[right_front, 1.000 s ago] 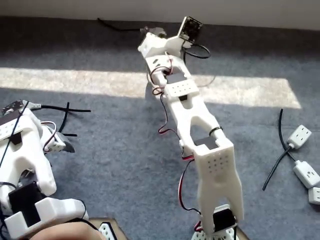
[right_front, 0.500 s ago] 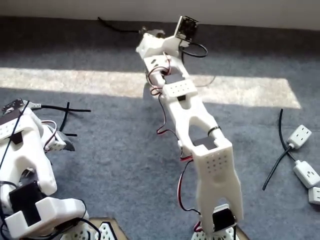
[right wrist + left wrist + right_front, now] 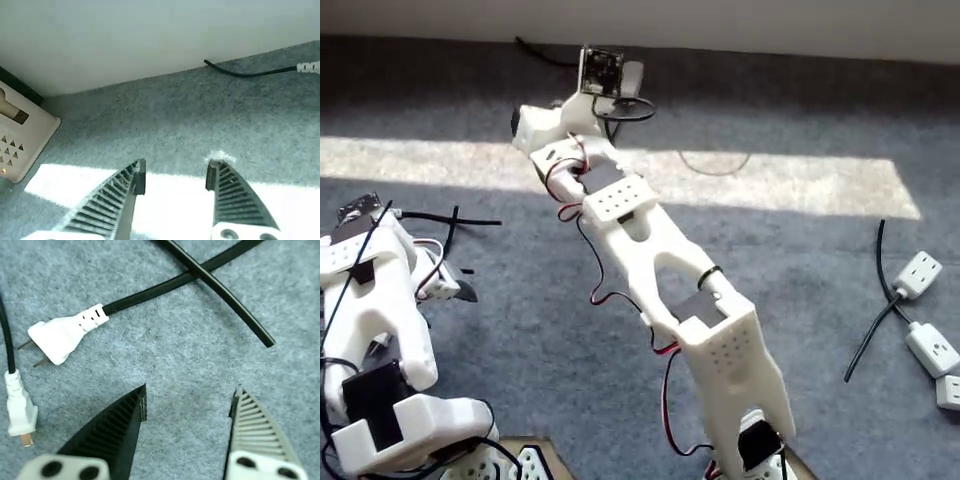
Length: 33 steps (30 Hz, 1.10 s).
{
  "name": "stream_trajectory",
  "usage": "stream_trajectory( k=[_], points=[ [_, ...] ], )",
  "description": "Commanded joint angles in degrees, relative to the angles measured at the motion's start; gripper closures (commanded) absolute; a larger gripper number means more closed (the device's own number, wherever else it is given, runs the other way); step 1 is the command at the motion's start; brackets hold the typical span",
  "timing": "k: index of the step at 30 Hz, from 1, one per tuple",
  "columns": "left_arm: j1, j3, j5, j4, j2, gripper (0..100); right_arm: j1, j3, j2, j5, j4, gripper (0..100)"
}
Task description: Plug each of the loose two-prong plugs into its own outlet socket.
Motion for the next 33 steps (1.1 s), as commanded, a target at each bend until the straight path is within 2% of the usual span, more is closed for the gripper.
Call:
stream_trajectory(
  k=[1,5,11,13,19,23,27,30,33],
  points=[
    [1.0,-0.2,0.3,-0.4,-2.3,72,-0.8,-0.6,-8.2,0.4,8.5,80.4],
    [1.1,-0.2,0.3,-0.3,-2.3,72,-4.1,-0.9,-11.3,2.5,19.3,80.4],
    [0.7,-0.2,0.3,-0.3,-2.3,72,-12.9,-1.0,-13.8,25.4,37.7,80.4],
    [0.7,0.5,0.3,-0.5,-2.3,72,-15.1,-1.0,-15.6,30.7,45.3,80.4],
    [0.7,0.9,0.2,-0.6,-2.3,72,-15.7,-1.0,-28.9,35.3,64.8,80.4],
    [0.9,0.9,0.2,-0.6,-2.3,72,-9.5,-1.0,-41.9,35.3,73.4,80.4],
    [0.9,0.9,0.2,-0.6,-2.3,72,0.8,-1.0,-54.5,36.6,82.5,80.4],
    [0.9,1.0,0.2,-0.5,-2.3,72,13.3,0.3,-64.0,45.7,85.1,80.4],
    [0.7,1.0,0.2,-0.4,-2.3,72,32.1,5.3,-72.9,57.5,84.8,80.4]
  ],
)
